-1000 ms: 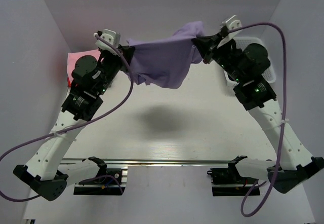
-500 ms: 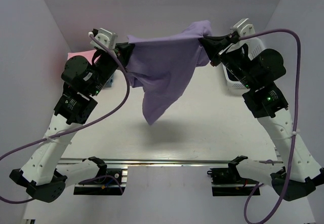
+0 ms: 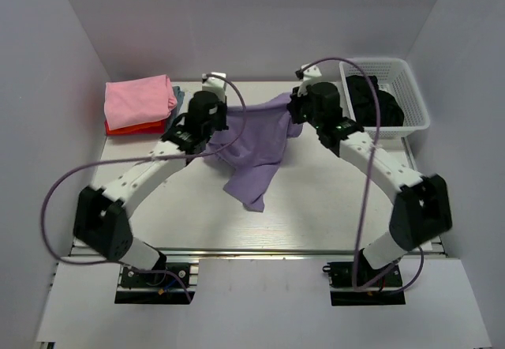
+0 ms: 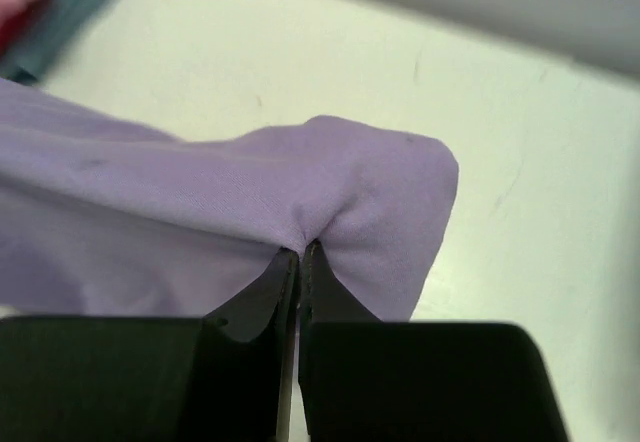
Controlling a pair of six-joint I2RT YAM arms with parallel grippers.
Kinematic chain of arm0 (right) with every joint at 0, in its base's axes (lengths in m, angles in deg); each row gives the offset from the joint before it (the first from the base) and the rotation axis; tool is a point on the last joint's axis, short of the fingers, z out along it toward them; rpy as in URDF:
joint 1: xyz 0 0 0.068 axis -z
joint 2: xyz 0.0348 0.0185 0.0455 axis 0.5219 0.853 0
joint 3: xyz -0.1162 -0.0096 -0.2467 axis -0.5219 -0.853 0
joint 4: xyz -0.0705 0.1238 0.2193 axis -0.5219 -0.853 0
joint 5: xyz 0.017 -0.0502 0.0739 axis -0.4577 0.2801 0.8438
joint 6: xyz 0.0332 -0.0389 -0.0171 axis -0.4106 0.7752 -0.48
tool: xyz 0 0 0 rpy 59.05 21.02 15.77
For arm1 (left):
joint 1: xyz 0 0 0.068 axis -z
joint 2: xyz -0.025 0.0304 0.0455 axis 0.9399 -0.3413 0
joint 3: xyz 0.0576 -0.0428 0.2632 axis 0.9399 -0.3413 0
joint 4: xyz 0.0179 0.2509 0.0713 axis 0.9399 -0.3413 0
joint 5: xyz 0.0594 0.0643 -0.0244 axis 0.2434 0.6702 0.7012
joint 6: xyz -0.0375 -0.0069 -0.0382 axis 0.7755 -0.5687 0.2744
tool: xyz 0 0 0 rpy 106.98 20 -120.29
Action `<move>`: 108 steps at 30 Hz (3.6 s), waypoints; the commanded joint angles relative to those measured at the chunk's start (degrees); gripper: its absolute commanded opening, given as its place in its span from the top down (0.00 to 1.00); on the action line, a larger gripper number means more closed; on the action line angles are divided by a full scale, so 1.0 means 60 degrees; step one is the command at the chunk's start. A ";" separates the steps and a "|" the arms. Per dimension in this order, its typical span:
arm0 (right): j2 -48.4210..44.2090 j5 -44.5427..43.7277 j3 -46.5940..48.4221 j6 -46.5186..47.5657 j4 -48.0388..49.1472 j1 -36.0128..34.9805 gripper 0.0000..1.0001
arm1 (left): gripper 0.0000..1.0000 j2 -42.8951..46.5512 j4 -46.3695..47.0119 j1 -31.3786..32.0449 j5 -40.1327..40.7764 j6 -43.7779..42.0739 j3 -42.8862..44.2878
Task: Fold and stack the t-shirts
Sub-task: Flatten out the tshirt
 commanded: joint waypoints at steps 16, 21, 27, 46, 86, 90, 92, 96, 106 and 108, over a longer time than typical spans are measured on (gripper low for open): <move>0.6629 0.1388 0.4780 -0.0686 -0.1051 0.1248 0.85 | 0.84 -0.6837 -0.0804 -0.1109 0.1751 0.0675 0.4329; 0.6455 0.2178 0.5147 -0.0423 -0.1124 0.1350 0.10 | 0.00 -0.7614 -0.1813 -0.1402 0.1660 0.0587 0.6130; 0.4673 0.2340 0.4419 -0.0305 -0.1578 0.1234 0.10 | 0.00 -0.5978 -0.2327 -0.1491 0.1938 0.1273 0.5102; 0.0053 0.3601 -0.1092 -0.1228 -0.1314 0.0691 0.10 | 0.04 -0.1741 -0.2083 -0.1945 0.1794 0.3678 -0.0910; 0.1077 0.3280 -0.2573 0.0501 -0.3028 -0.2867 0.10 | 1.00 -0.3749 0.1290 -0.2590 -0.0450 0.2990 -0.2154; 0.1546 0.3030 -0.2426 0.0486 -0.2780 -0.3336 0.13 | 1.00 -0.3090 0.1379 -0.2590 -0.0245 0.2990 -0.2522; 0.1751 0.2987 -0.2440 0.0413 -0.2546 -0.3512 0.13 | 1.00 -0.2841 0.1379 -0.2590 -0.0142 0.2990 -0.2610; 0.2204 0.2301 -0.2411 0.0179 -0.2018 -0.3747 0.24 | 1.00 -0.2634 0.1277 -0.2590 -0.0054 0.2990 -0.2800; 0.0408 -0.0014 -0.3347 -0.0627 -0.1096 -0.3718 1.00 | 1.00 -0.0703 0.1495 -0.2590 -0.0053 0.3077 -0.3312; -0.0120 -0.0978 -0.3305 -0.0540 -0.0978 -0.3660 1.00 | 1.00 0.0073 0.1496 -0.2502 -0.0053 0.3077 -0.3401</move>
